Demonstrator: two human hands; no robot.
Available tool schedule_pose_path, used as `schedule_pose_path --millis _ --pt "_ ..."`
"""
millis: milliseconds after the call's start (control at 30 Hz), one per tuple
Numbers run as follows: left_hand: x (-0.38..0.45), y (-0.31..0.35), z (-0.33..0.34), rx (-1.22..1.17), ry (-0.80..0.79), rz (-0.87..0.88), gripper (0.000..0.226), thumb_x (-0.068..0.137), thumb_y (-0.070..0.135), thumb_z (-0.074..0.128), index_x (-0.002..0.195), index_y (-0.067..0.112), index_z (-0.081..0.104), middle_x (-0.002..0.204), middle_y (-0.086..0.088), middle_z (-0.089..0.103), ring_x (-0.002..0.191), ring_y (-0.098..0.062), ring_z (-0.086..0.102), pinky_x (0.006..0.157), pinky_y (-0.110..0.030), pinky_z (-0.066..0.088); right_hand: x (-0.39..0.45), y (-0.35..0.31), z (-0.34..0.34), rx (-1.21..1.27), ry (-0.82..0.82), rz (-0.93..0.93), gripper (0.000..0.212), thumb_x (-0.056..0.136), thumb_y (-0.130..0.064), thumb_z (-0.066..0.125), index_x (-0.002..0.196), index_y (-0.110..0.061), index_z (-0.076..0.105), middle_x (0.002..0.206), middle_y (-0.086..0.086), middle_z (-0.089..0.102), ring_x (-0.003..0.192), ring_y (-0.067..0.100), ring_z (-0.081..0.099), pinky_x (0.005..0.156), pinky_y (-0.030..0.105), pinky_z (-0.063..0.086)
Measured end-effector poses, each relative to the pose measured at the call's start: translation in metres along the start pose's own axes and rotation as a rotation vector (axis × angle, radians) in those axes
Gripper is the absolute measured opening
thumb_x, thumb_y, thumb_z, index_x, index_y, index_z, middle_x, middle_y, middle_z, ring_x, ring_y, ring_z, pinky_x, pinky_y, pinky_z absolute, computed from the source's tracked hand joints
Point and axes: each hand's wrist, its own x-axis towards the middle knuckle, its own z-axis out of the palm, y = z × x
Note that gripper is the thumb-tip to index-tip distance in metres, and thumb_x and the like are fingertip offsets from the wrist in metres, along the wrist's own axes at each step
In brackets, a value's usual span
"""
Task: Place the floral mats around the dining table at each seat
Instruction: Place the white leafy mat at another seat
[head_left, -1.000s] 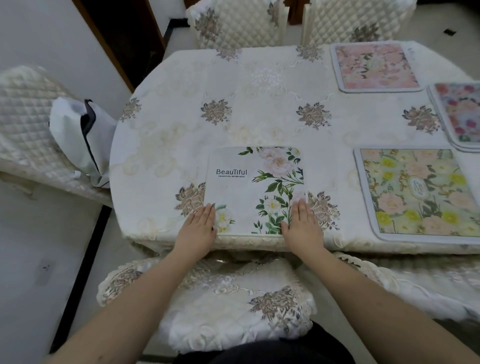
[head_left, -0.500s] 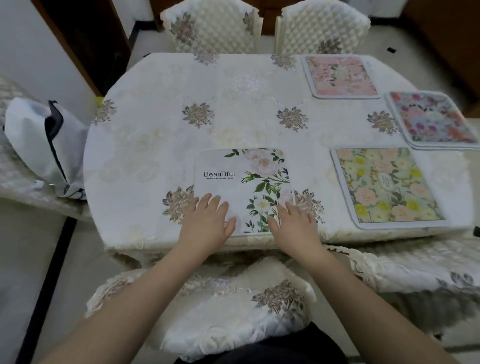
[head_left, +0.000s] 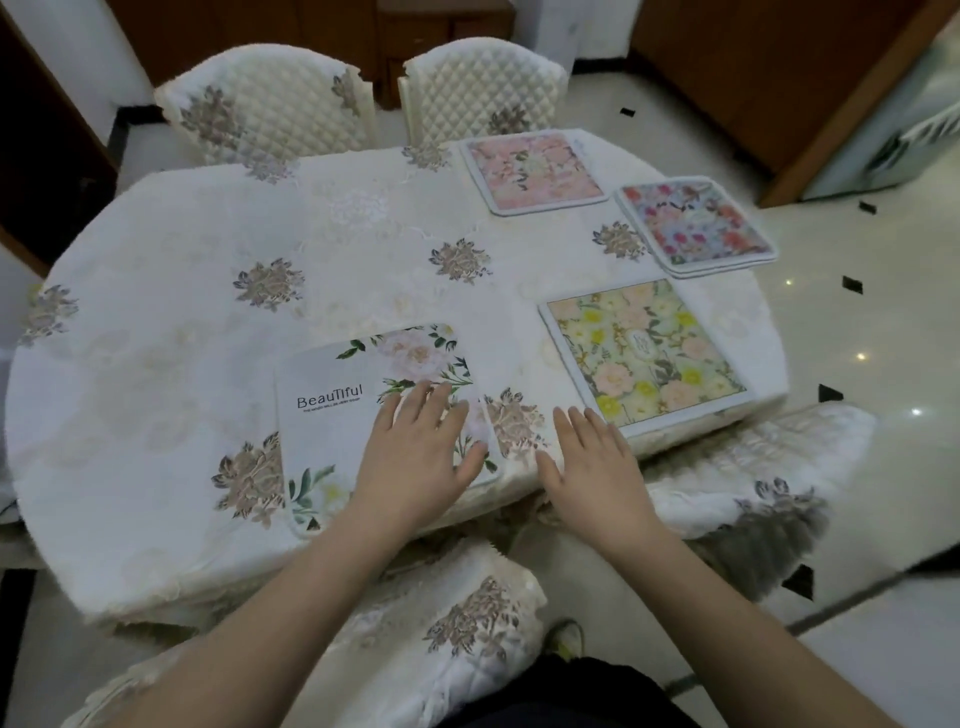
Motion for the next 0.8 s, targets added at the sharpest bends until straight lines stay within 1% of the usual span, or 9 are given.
schedule_pose_path --millis 67,167,267,400,467,533,600,700,800 --pt "0.01 0.026 0.0 -0.015 0.02 0.029 0.063 0.092 0.058 0.031 0.132 0.02 0.062 0.142 -0.008 0.056 0.135 -0.03 0.048 0.11 -0.051 0.036 -0.001 0.024 -0.002 0.008 0.02 0.046 0.077 0.09 -0.055 -0.002 0.156 -0.017 0.01 0.164 0.003 0.012 0.151 0.019 0.004 0.12 0.039 -0.002" --pt "0.029 0.068 0.005 -0.034 0.012 0.081 0.062 0.09 0.056 0.034 0.128 0.018 0.064 0.139 -0.008 0.059 0.132 -0.031 0.051 0.108 -0.053 0.04 0.001 0.065 -0.003 0.012 0.025 0.098 0.073 0.092 -0.054 -0.002 0.156 -0.02 0.006 0.164 0.0 0.008 0.151 0.02 0.001 0.121 0.042 -0.001" --pt "0.051 0.11 0.011 -0.009 -0.009 0.12 0.062 0.09 0.057 0.034 0.127 0.019 0.065 0.137 -0.008 0.06 0.131 -0.031 0.053 0.107 -0.052 0.04 0.005 0.106 -0.006 0.033 0.033 0.123 0.082 0.083 -0.056 -0.009 0.156 -0.022 0.009 0.164 -0.001 0.01 0.151 0.02 0.003 0.121 0.044 0.003" --pt "0.083 0.163 0.014 0.003 -0.034 0.181 0.064 0.091 0.057 0.032 0.134 0.02 0.062 0.137 -0.009 0.061 0.129 -0.032 0.055 0.104 -0.054 0.044 0.01 0.159 -0.013 0.072 0.097 0.178 0.075 0.09 -0.054 0.0 0.155 -0.021 0.018 0.162 0.002 0.018 0.15 0.022 0.011 0.12 0.043 0.007" --pt "0.097 0.186 0.015 0.028 -0.048 0.211 0.062 0.092 0.058 0.031 0.137 0.024 0.059 0.139 -0.008 0.059 0.13 -0.032 0.054 0.104 -0.053 0.044 0.012 0.183 -0.02 0.102 0.086 0.198 0.075 0.089 -0.054 -0.001 0.156 -0.022 0.015 0.163 0.001 0.015 0.15 0.023 0.009 0.12 0.041 0.004" --pt "0.11 0.205 0.016 0.056 -0.06 0.236 0.061 0.093 0.058 0.03 0.138 0.027 0.058 0.14 -0.005 0.058 0.13 -0.031 0.054 0.104 -0.051 0.044 0.014 0.204 -0.026 0.136 0.084 0.207 0.082 0.084 -0.056 -0.005 0.156 -0.023 0.014 0.163 0.002 0.013 0.15 0.025 0.009 0.12 0.04 0.005" --pt "0.119 0.222 0.017 0.06 -0.07 0.234 0.061 0.094 0.059 0.029 0.138 0.027 0.056 0.142 -0.003 0.057 0.132 -0.028 0.053 0.104 -0.049 0.044 0.015 0.223 -0.033 0.155 0.083 0.21 0.082 0.084 -0.057 -0.005 0.156 -0.023 0.013 0.163 0.002 0.012 0.15 0.025 0.009 0.12 0.04 0.006" --pt "0.134 0.241 0.016 0.042 -0.045 0.228 0.064 0.095 0.059 0.026 0.141 0.025 0.054 0.145 -0.003 0.054 0.137 -0.026 0.047 0.11 -0.047 0.037 0.021 0.248 -0.041 0.159 0.08 0.204 0.071 0.091 -0.053 0.005 0.156 -0.024 0.011 0.164 0.001 0.01 0.15 0.023 0.006 0.12 0.039 0.005" --pt "0.145 0.255 0.014 0.037 -0.006 0.291 0.063 0.096 0.056 0.029 0.139 0.02 0.055 0.152 -0.007 0.045 0.144 -0.031 0.036 0.116 -0.046 0.021 0.025 0.264 -0.046 0.14 0.093 0.213 0.066 0.096 -0.051 0.012 0.156 -0.023 0.012 0.164 0.001 0.01 0.15 0.022 0.006 0.12 0.039 0.005"
